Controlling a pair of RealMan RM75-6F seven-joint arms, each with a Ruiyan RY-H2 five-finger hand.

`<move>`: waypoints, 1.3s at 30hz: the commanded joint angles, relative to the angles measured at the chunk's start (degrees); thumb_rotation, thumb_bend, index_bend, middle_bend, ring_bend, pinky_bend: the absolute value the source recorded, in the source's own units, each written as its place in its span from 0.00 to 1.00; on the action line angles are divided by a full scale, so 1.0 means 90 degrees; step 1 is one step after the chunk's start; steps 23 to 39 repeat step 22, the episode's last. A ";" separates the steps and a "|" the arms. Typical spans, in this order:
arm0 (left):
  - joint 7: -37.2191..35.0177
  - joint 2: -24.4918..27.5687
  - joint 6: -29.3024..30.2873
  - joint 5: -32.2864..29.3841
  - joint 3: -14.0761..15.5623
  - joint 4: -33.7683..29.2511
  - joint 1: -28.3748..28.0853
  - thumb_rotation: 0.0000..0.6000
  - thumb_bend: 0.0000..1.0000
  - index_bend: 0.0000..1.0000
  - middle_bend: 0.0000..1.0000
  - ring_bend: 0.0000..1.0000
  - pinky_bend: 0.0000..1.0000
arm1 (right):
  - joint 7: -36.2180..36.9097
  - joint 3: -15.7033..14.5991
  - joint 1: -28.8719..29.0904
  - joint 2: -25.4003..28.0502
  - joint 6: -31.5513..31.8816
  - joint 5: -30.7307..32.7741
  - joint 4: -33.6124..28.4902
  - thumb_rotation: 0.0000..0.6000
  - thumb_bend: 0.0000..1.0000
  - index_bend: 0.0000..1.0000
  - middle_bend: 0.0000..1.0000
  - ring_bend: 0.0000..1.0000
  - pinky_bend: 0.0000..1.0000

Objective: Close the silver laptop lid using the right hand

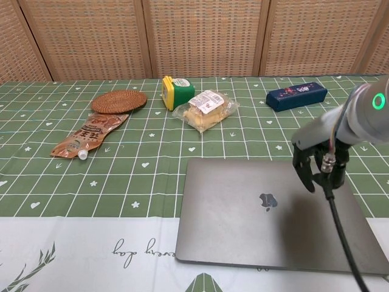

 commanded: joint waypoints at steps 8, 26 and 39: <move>0.0116 -0.0071 0.0112 0.0067 -0.0001 0.0028 0.0040 1.00 0.14 0.00 0.00 0.00 0.00 | 0.3173 -0.0984 -0.2296 0.0742 0.0311 -0.6313 0.0191 1.00 0.32 0.17 0.05 0.02 0.12; 0.0271 -0.0302 0.0247 0.0185 -0.0021 0.0209 0.0054 1.00 0.14 0.00 0.00 0.00 0.00 | 0.7775 -0.1864 -0.4659 -0.0040 0.1644 -1.0691 0.3630 1.00 0.22 0.04 0.00 0.00 0.06; 0.0271 -0.0302 0.0247 0.0185 -0.0021 0.0209 0.0054 1.00 0.14 0.00 0.00 0.00 0.00 | 0.7775 -0.1864 -0.4659 -0.0040 0.1644 -1.0691 0.3630 1.00 0.22 0.04 0.00 0.00 0.06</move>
